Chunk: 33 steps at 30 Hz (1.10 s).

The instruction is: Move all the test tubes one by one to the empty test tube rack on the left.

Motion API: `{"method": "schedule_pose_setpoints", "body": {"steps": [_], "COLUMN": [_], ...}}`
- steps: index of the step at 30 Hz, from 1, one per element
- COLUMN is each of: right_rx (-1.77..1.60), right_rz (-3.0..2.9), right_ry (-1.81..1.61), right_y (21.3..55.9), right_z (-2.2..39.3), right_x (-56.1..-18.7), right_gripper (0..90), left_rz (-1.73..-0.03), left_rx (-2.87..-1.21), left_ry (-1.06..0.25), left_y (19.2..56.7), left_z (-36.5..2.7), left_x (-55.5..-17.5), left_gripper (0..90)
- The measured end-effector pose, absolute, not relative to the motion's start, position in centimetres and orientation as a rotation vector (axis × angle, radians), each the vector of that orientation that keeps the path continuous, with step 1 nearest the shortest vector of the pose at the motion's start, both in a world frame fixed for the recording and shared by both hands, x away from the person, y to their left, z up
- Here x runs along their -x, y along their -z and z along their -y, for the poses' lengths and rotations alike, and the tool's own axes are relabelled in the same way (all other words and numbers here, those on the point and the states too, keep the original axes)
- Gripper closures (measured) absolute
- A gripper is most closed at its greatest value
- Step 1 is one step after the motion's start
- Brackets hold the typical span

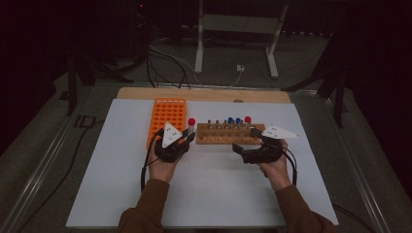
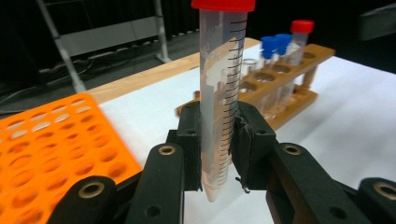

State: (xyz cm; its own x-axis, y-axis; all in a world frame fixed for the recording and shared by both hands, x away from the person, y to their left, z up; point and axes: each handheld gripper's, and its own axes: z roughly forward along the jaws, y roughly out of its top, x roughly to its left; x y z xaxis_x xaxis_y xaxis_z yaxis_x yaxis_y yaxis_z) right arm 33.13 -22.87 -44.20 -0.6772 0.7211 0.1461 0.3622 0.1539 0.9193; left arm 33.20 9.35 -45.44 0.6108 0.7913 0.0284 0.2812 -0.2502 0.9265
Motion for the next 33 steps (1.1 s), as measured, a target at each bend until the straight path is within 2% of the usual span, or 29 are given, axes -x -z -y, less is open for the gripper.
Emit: {"method": "schedule_pose_setpoints", "body": {"steps": [12, 23, 33], "right_rx": [-1.063, -1.056, -1.054], "right_rz": [-2.033, -2.022, -2.027], "right_ry": [-1.523, -1.523, -1.526], "right_y": [44.8, 44.8, 44.9], "right_z": [25.6, 25.8, 25.7], "right_x": [-31.4, -31.1, -31.1], "right_gripper": [0.6, 0.6, 0.7], "left_rz": [-0.969, -1.042, -1.037], "left_rx": [-1.782, -1.819, -1.881], "left_ry": [-0.664, -0.631, -0.645], "left_y": [46.9, 49.4, 50.1], "left_z": [-11.5, -12.0, -11.7], "left_x": [-33.8, -34.0, -33.8], "left_gripper": [74.2, 72.0, 75.3]}}
